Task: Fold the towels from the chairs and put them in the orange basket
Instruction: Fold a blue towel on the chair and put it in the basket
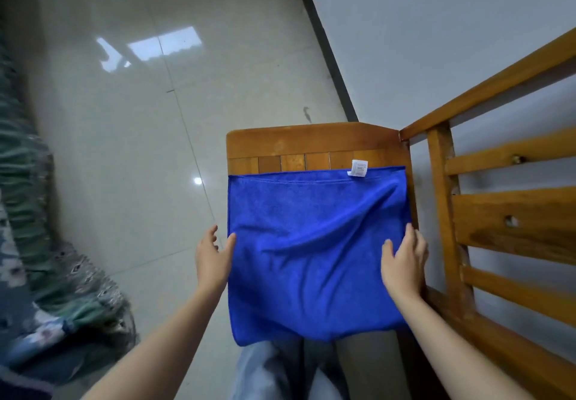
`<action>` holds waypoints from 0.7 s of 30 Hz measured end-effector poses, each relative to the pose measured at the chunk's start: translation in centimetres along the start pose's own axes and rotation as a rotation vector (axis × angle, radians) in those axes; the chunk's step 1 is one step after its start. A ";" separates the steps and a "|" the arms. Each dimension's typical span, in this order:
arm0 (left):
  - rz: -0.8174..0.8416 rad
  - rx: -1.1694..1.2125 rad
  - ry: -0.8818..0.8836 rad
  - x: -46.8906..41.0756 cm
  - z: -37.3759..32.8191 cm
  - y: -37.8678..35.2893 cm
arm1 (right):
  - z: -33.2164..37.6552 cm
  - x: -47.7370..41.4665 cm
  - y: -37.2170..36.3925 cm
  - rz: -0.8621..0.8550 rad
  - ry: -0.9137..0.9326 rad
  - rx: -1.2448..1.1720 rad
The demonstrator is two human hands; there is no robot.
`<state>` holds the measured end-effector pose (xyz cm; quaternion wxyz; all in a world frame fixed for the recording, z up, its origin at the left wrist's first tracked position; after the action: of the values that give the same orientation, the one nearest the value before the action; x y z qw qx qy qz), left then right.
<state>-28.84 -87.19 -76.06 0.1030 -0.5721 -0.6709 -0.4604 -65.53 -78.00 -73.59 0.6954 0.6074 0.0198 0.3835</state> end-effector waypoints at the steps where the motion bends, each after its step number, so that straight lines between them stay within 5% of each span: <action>1: -0.003 0.002 0.048 1.5 1.9 0.4 | -1.3 1.9 -0.2 0.009 -0.011 -0.007; 8: 0.152 0.075 0.353 9.3 11.9 0.3 | -10.0 9.6 -1.0 0.102 -0.240 -0.084; 13: 0.192 0.086 0.406 10.0 14.0 -0.1 | -14.0 9.8 -3.6 0.286 -0.496 -0.447; 21: 0.215 0.027 0.410 10.4 16.1 0.8 | -15.2 8.1 -3.9 0.386 -0.504 -0.377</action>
<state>-25.24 -68.45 -77.68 0.2933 -0.5331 -0.5773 -0.5445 -65.37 -60.72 -77.38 0.6931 0.5364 -0.3380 0.3430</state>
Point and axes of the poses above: each hand's wrist, its own x-axis away from the middle knuckle, its own y-axis out of the back of the hand, z = x × y, the point moved 9 cm from there along -x, towards the middle knuckle, and after that the axes turned 8 degrees about x, right-handed, at the moved point
